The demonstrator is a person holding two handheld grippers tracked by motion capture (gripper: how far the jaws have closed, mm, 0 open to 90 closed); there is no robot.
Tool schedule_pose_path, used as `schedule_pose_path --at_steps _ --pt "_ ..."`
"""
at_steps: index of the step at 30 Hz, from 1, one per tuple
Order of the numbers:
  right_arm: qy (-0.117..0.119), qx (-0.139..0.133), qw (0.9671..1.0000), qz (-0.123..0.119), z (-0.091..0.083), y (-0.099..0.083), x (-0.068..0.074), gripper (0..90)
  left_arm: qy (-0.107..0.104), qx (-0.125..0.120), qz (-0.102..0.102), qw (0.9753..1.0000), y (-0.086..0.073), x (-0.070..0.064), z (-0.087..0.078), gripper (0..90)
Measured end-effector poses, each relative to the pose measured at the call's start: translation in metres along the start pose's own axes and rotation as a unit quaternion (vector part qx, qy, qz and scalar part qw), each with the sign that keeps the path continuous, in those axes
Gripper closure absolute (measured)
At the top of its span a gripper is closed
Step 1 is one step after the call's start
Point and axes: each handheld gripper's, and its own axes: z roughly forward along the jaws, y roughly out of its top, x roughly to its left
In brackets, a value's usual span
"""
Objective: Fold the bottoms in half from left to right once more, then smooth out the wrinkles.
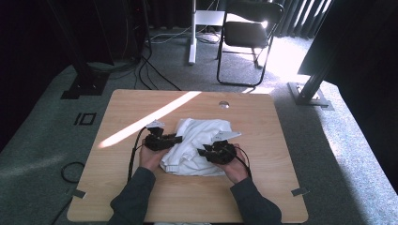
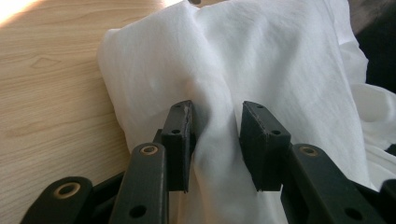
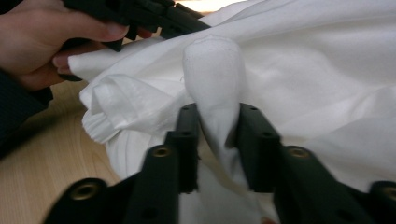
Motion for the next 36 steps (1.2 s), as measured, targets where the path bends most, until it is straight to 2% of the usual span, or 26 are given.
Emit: schedule_pose_path --at_steps 1,3,7,10,13,15,17,19,20,21,23,25,27,28,30,31,33,34,36 --pt "-0.005 -0.007 1.0000 -0.005 -0.002 -0.001 0.001 84.6 0.000 -0.001 -0.001 1.0000 0.000 0.000 0.000 64.7" --pt "-0.001 -0.017 0.9998 -0.010 -0.008 -0.001 0.003 86.4 0.002 -0.004 -0.003 1.0000 0.000 0.000 -0.001 64.5" --pt "0.002 -0.057 0.9981 -0.024 -0.037 -0.003 0.004 86.8 0.004 -0.004 -0.002 1.0000 -0.001 0.001 -0.003 64.1" --pt "0.010 -0.094 0.9955 -0.004 -0.064 -0.011 -0.004 87.2 0.004 -0.007 -0.006 0.9999 -0.002 0.003 -0.005 63.6" --pt "-0.004 -0.077 0.9970 0.007 -0.075 -0.022 -0.011 87.6 0.003 -0.010 -0.010 0.9999 -0.002 0.004 -0.005 63.1" --pt "-0.013 -0.054 0.9985 0.004 -0.075 -0.028 -0.012 87.6 0.002 -0.011 -0.012 0.9999 -0.002 0.004 -0.007 62.6" --pt "-0.036 -0.016 0.9992 0.000 -0.073 -0.034 -0.013 87.1 0.004 -0.012 -0.010 0.9999 -0.002 0.004 -0.008 62.4" --pt "-0.045 0.008 0.9990 0.003 -0.075 -0.040 -0.017 78.6 0.002 -0.012 -0.009 0.9999 -0.002 0.004 -0.010 62.0" --pt "-0.061 0.000 0.9981 0.007 -0.080 -0.041 -0.018 67.2 0.003 -0.013 -0.008 0.9999 -0.002 0.003 -0.010 62.0" --pt "-0.064 -0.014 0.9978 0.011 -0.085 -0.040 -0.019 62.5 0.004 -0.013 -0.006 0.9999 -0.002 0.003 -0.011 62.0" --pt "-0.059 -0.067 0.9959 0.018 -0.099 -0.032 -0.018 55.7 0.001 -0.016 -0.007 0.9999 -0.002 0.002 -0.011 62.0" --pt "-0.056 -0.100 0.9933 0.011 -0.104 -0.021 -0.015 54.0 0.000 -0.016 -0.006 0.9999 -0.001 0.001 -0.010 62.1" --pt "-0.049 -0.123 0.9912 0.001 -0.103 -0.007 -0.009 52.8 -0.001 -0.016 -0.003 0.9999 -0.001 -0.001 -0.008 62.3" --pt "-0.047 -0.125 0.9911 -0.002 -0.100 -0.001 -0.006 51.4 -0.003 -0.016 -0.005 0.9999 0.000 -0.002 -0.007 62.4" --pt "-0.049 -0.144 0.9882 -0.014 -0.099 0.008 -0.001 50.7 -0.004 -0.013 0.000 0.9999 0.000 -0.003 -0.007 62.8" --pt "-0.047 -0.151 0.9873 -0.015 -0.100 0.012 -0.001 50.1 -0.002 -0.013 0.002 0.9999 0.001 -0.003 -0.006 62.9" --pt "-0.060 -0.162 0.9848 -0.015 -0.106 0.017 0.000 50.3 -0.003 -0.013 0.001 0.9999 0.001 -0.004 -0.006 62.9" --pt "-0.057 -0.156 0.9860 -0.010 -0.106 0.018 0.000 50.4 -0.004 -0.013 0.001 0.9999 0.001 -0.003 -0.006 63.0" --pt "-0.044 -0.114 0.9925 -0.007 -0.093 0.018 0.002 47.8 -0.004 -0.013 0.000 0.9999 0.001 -0.003 -0.005 63.3"
